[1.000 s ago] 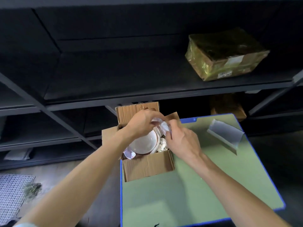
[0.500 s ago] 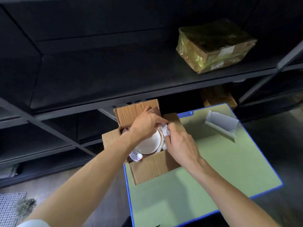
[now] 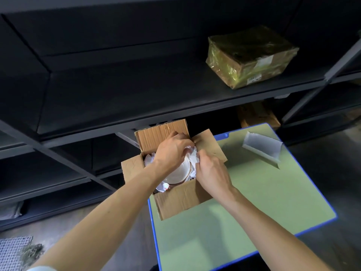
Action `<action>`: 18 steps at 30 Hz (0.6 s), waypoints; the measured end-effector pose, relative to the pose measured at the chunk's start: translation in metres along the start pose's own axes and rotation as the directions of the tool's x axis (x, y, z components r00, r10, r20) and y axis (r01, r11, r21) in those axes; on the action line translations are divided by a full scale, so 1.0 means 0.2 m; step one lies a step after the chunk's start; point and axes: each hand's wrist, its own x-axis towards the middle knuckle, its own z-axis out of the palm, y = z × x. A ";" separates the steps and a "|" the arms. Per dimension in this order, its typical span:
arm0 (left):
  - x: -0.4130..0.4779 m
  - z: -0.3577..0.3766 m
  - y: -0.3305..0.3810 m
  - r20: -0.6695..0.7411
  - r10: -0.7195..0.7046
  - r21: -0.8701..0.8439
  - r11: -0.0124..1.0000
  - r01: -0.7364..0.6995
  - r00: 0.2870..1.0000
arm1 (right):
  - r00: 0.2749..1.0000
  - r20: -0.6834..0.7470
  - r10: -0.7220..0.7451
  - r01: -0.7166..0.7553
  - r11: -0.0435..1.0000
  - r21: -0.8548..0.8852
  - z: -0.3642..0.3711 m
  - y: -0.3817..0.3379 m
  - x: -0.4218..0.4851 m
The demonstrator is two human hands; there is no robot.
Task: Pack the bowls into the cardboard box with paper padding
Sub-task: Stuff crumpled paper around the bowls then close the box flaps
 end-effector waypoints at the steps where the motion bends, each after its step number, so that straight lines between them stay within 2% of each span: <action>1: 0.00 0.01 0.00 -0.015 0.004 0.002 1.000 -0.004 1.000 | 1.000 -0.008 -0.010 0.010 0.999 -0.045 0.00 -0.01 -0.01; 5: 0.01 0.02 0.01 -0.025 -0.012 0.027 1.000 0.012 1.000 | 0.995 -0.035 -0.094 0.086 0.977 -0.193 0.01 0.00 -0.05; 9: 0.03 0.02 0.03 -0.013 -0.009 0.054 0.998 0.010 1.000 | 0.991 -0.046 -0.122 0.111 0.975 -0.194 -0.01 0.02 -0.04; 18: -0.01 0.02 -0.03 -0.009 0.045 0.006 0.999 -0.045 0.999 | 0.992 -0.103 -0.075 0.054 0.980 -0.193 0.01 0.00 0.03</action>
